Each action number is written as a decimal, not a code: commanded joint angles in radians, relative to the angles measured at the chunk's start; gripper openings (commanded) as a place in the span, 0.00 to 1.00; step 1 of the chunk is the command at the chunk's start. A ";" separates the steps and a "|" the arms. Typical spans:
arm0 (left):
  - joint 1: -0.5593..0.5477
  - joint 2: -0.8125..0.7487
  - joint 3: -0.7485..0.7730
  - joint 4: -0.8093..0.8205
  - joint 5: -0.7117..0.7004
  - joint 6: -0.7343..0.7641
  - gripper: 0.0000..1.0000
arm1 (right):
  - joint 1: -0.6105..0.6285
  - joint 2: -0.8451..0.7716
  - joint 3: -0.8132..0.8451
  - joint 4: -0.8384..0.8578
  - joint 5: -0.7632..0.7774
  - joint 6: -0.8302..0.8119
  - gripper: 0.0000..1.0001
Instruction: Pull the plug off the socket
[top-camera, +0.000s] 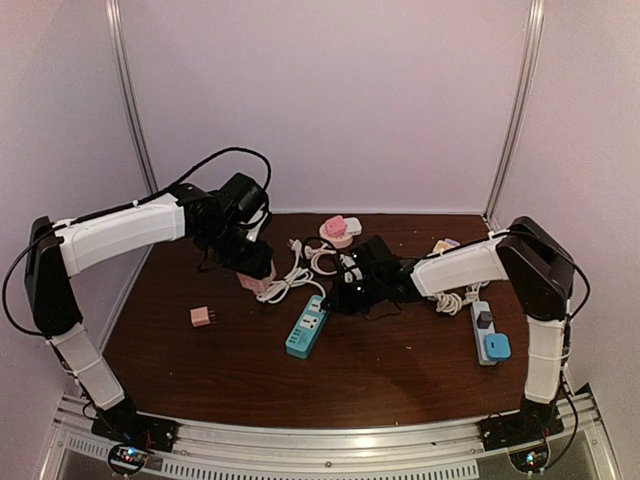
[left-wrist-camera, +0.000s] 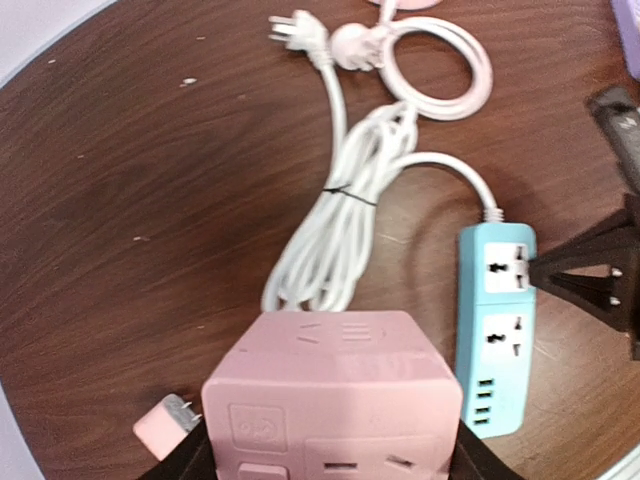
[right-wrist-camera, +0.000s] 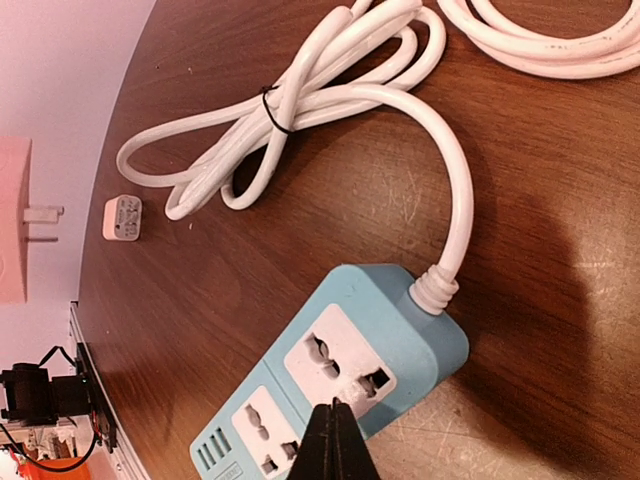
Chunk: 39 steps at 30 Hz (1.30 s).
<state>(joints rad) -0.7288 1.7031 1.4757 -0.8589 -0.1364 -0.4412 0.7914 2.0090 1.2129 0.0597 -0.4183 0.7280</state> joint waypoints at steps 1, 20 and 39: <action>0.061 -0.055 -0.032 0.000 -0.234 -0.017 0.26 | -0.003 -0.080 0.058 -0.086 0.046 -0.034 0.00; 0.414 0.275 0.167 -0.024 -0.594 0.164 0.26 | -0.022 -0.426 0.014 -0.263 0.289 -0.162 0.74; 0.499 0.545 0.348 -0.038 -0.640 0.256 0.45 | -0.032 -0.602 -0.096 -0.285 0.384 -0.162 0.80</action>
<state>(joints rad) -0.2344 2.2364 1.7855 -0.8993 -0.7486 -0.2031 0.7658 1.4384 1.1263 -0.2043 -0.0692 0.5728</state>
